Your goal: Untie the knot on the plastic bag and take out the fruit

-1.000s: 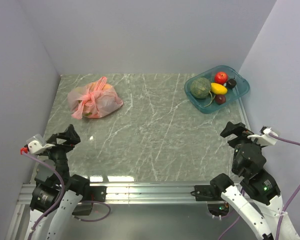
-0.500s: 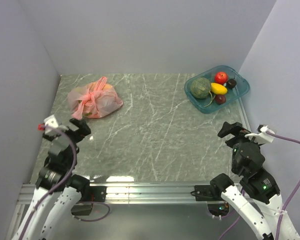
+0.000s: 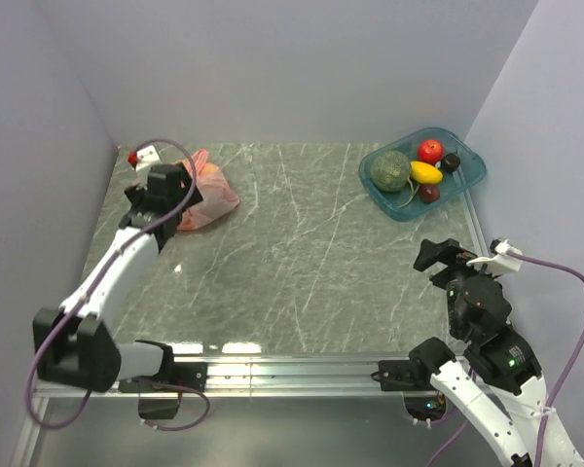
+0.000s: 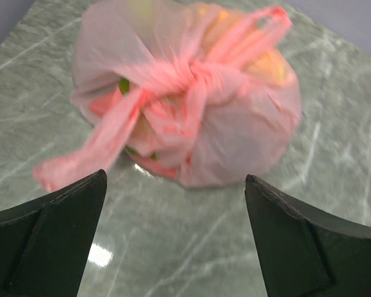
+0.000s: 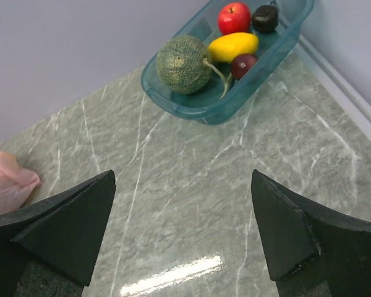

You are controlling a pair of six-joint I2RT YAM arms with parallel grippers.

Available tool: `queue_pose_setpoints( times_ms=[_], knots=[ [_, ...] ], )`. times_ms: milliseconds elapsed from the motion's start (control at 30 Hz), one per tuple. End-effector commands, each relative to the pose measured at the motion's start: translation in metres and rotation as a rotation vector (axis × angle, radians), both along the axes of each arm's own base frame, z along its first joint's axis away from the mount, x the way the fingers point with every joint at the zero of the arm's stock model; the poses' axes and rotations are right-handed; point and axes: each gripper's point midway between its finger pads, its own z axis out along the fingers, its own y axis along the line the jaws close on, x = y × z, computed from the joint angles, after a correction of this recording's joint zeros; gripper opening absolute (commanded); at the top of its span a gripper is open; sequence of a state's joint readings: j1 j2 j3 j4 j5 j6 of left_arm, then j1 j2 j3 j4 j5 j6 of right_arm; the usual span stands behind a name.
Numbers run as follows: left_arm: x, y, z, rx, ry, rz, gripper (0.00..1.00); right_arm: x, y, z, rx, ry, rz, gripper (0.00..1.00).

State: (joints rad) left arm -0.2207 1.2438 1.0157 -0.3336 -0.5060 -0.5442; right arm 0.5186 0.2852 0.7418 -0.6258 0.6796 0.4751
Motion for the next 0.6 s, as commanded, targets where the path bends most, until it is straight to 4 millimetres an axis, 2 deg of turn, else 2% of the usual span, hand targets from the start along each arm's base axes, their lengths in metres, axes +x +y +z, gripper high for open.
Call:
queue_pose_setpoints(
  times_ms=[0,33,67,100,133,167,200,267,300,367,400,467,500,533,567],
  knots=[
    [0.041,0.016,0.024,-0.063,-0.092,0.037,0.99,0.001,0.005,0.004,0.028,-0.033,0.027,0.96],
    [0.053,0.018,0.006,-0.060,-0.048,0.044,0.99,0.000,0.005,0.003,0.029,-0.032,0.028,0.96],
    [0.062,0.020,0.008,-0.067,-0.048,0.048,0.99,0.000,0.006,0.003,0.030,-0.033,0.032,0.96],
    [0.068,0.018,0.001,-0.071,-0.029,0.044,0.99,0.000,0.007,0.002,0.035,-0.033,0.035,0.96],
    [0.076,0.016,-0.018,-0.071,0.023,0.039,0.99,0.000,0.006,0.002,0.036,-0.036,0.032,0.96],
    [0.081,0.014,-0.022,-0.083,0.037,0.043,0.99,0.000,0.006,0.002,0.040,-0.038,0.032,0.96],
    [0.086,0.012,-0.038,-0.086,0.074,0.039,0.99,-0.001,0.006,0.003,0.041,-0.041,0.032,0.96],
    [0.089,0.008,-0.051,-0.098,0.098,0.032,0.99,-0.001,0.006,0.003,0.041,-0.041,0.032,0.96],
    [0.092,0.008,-0.062,-0.096,0.114,0.033,0.97,-0.002,0.005,0.002,0.044,-0.041,0.031,0.96],
    [0.095,0.006,-0.072,-0.101,0.130,0.027,0.90,-0.002,0.005,0.002,0.047,-0.043,0.031,0.96],
    [0.095,0.006,-0.083,-0.102,0.156,0.028,0.82,-0.001,0.006,0.001,0.049,-0.042,0.032,0.96],
    [0.097,-0.003,-0.086,-0.124,0.177,-0.004,0.72,-0.002,0.006,0.001,0.049,-0.042,0.034,0.96],
    [0.097,-0.007,-0.083,-0.131,0.180,-0.022,0.52,-0.002,0.006,0.001,0.051,-0.043,0.037,0.95],
    [0.095,-0.021,-0.078,-0.131,0.177,-0.057,0.39,-0.001,0.007,0.000,0.048,-0.040,0.040,0.94],
    [0.092,-0.028,-0.073,-0.114,0.166,-0.068,0.14,-0.002,0.008,0.000,0.048,-0.040,0.044,0.93]
  ],
)
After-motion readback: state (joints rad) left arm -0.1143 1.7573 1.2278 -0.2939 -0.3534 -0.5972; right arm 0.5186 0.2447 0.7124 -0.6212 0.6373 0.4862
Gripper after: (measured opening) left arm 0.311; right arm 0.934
